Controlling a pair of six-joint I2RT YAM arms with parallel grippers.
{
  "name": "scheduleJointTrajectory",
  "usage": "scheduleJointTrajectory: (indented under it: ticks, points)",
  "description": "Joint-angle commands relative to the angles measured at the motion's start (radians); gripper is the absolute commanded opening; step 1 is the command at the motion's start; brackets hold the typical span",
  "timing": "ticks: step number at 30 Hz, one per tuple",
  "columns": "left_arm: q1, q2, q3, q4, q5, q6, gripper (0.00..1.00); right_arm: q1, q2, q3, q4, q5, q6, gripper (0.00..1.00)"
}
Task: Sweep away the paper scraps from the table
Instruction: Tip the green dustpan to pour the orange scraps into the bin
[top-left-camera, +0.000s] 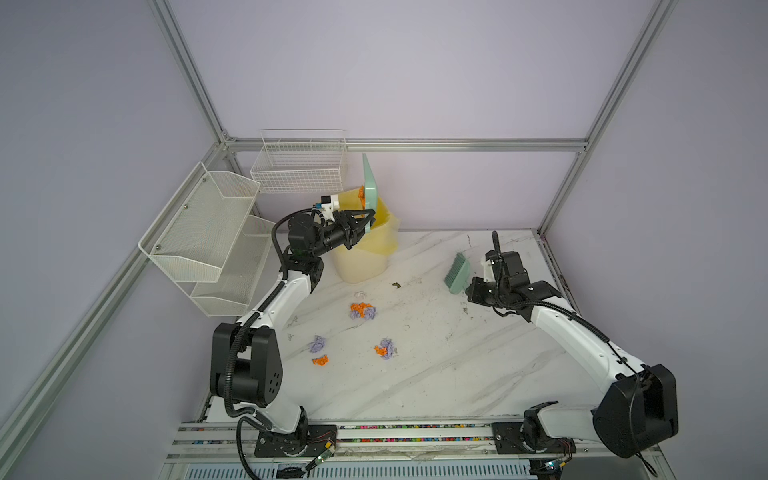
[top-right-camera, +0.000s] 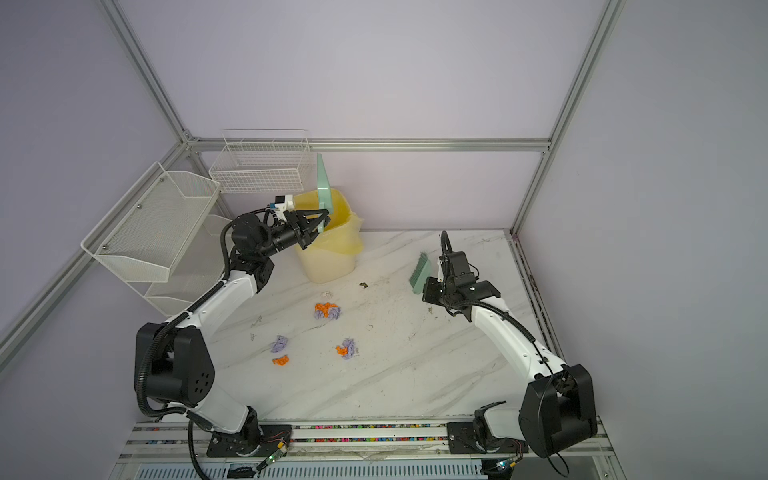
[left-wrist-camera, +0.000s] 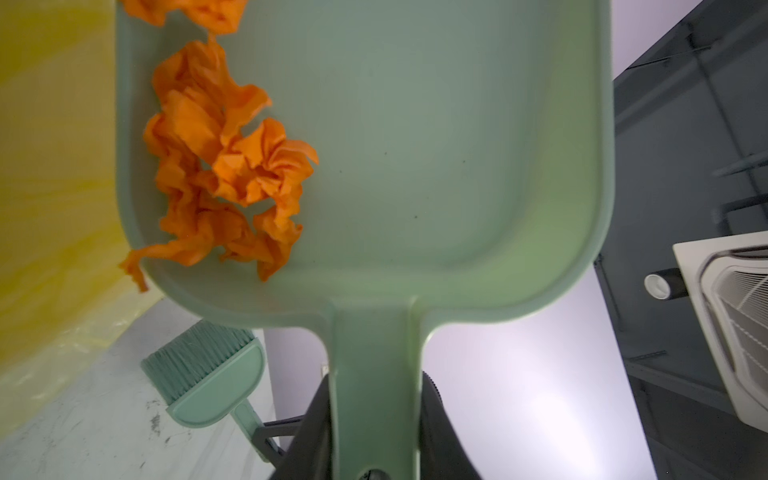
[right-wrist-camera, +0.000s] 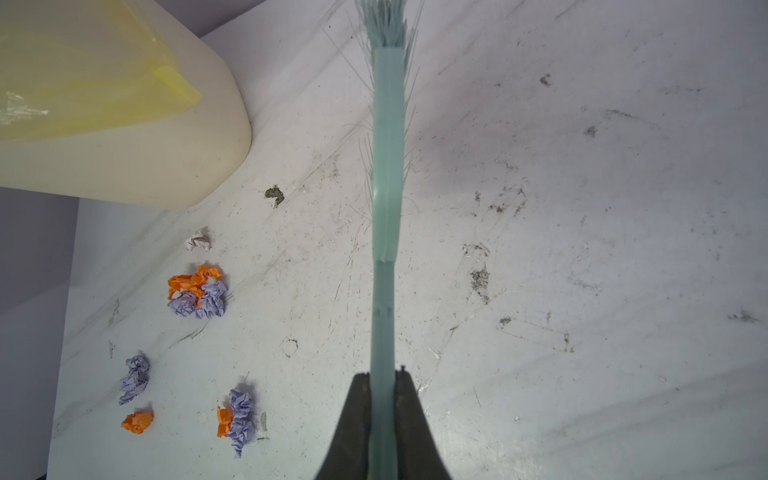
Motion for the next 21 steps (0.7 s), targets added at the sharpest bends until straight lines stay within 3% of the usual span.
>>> scheduleJointTrajectory:
  ticks: [1,8,21]
  points:
    - [0.011,0.050,-0.072,0.374,0.022,-0.261,0.12,0.000,-0.030,0.039,-0.032,0.015,-0.018,0.00]
    - [0.015,0.154,-0.148,0.736,-0.059,-0.498,0.11,-0.001,-0.058,0.034,-0.058,0.023,-0.025,0.00]
    - [0.014,0.155,-0.131,0.739,-0.065,-0.476,0.12,-0.001,-0.102,0.020,-0.080,0.041,-0.021,0.00]
